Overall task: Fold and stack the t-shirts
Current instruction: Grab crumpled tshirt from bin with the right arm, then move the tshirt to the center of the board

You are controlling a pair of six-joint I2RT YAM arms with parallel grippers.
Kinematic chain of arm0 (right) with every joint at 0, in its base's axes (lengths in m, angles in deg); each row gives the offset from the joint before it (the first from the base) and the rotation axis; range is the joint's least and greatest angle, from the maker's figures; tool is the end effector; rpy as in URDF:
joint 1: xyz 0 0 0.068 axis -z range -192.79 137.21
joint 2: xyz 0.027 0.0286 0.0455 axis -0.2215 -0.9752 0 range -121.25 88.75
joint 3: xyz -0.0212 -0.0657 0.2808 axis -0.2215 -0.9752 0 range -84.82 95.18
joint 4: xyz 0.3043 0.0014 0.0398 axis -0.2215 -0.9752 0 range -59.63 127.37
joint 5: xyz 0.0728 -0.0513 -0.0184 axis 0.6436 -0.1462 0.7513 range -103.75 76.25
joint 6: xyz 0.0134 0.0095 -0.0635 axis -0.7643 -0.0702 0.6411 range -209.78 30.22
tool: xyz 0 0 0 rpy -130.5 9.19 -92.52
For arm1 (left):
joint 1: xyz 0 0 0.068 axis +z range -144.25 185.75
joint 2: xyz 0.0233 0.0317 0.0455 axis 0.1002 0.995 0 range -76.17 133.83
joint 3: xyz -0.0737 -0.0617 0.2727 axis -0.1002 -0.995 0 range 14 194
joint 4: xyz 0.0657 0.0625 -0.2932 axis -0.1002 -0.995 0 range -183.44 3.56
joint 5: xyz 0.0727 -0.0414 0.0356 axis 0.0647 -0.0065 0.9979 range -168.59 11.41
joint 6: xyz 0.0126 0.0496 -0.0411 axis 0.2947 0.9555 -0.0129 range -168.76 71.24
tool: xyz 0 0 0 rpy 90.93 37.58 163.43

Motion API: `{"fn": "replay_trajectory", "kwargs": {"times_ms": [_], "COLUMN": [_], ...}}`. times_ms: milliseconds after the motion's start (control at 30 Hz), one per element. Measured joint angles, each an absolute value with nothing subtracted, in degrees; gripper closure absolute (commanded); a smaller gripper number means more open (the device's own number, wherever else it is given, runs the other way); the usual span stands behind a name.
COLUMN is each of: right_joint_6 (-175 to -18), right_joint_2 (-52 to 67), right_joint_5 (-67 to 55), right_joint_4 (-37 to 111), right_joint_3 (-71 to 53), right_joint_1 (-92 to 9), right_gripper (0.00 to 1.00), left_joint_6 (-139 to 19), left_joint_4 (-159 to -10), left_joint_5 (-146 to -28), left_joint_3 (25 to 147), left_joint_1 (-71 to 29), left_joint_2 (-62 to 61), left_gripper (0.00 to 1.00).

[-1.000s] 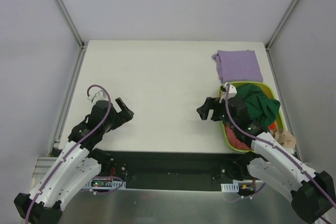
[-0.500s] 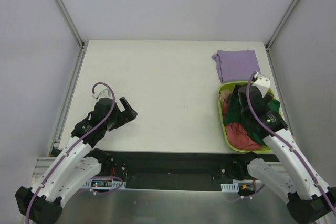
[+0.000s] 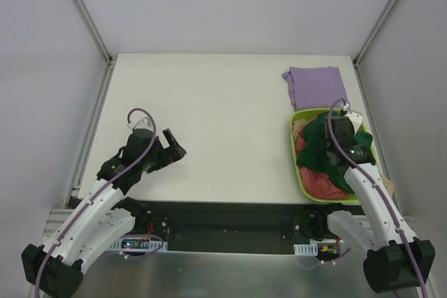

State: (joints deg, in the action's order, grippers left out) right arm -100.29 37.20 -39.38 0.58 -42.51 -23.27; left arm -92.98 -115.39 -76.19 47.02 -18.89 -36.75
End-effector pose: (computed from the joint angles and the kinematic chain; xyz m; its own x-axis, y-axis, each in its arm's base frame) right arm 0.2282 0.0194 0.2590 -0.6719 0.0430 -0.7394 0.2582 0.9493 -0.1794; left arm 0.1857 -0.0829 0.2461 -0.6458 -0.4704 -0.6014 -0.0905 0.8293 -0.5515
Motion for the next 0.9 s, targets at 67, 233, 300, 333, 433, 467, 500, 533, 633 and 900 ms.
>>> {"fn": "replay_trajectory", "kwargs": {"times_ms": [67, 233, 300, 333, 433, 467, 500, 533, 633, 900], "right_joint_6": [-99.48, -97.07, -96.11, -95.57, -94.67, -94.52, -94.23, -94.04, -92.94, -87.33], "right_joint_2": [38.90, 46.49, 48.47, 48.93, 47.84, 46.97, 45.30, 44.10, 38.44, 17.74], "right_joint_5": [-37.63, -34.20, -31.79, -30.35, -26.24, -25.06, -23.22, -21.80, -17.10, -12.91], "right_joint_4": [1.49, 2.13, 2.13, 2.21, 2.00, 2.19, 2.04, 2.39, 2.15, -0.06], "right_joint_3": [-42.54, -41.60, -39.08, -37.07, -28.28, -25.22, -20.70, -17.62, -6.17, 24.13], "right_joint_1": [-23.08, -22.97, -22.90, -22.90, -22.90, -22.90, -22.90, -22.97, -25.24, -41.31], "right_gripper": [0.84, 0.99, 0.99, 0.99, 0.99, 0.99, 0.99, 0.99, 0.99, 0.99], "left_joint_6": [-92.90, -92.81, -92.74, -92.70, -92.66, -92.66, -92.66, -92.63, -92.59, -92.22], "left_joint_4": [-115.37, -115.32, -115.30, -115.21, -114.65, -114.38, -114.10, -113.92, -113.57, -113.05], "left_joint_5": [-76.61, -76.68, -76.68, -76.70, -77.13, -77.22, -77.33, -77.46, -77.99, -78.60], "left_joint_3": [47.02, 47.02, 47.02, 47.02, 47.02, 47.02, 47.02, 47.00, 46.95, 46.84], "left_joint_1": [-18.89, -18.89, -18.89, -18.89, -18.89, -18.89, -18.89, -18.89, -18.89, -18.89], "left_joint_2": [-37.29, -38.10, -37.95, -37.91, -37.58, -37.38, -37.18, -37.08, -36.86, -36.57], "left_gripper": [0.01, 0.01, 0.01, 0.01, 0.01, 0.01, 0.01, 0.01, 0.01, 0.01]}}
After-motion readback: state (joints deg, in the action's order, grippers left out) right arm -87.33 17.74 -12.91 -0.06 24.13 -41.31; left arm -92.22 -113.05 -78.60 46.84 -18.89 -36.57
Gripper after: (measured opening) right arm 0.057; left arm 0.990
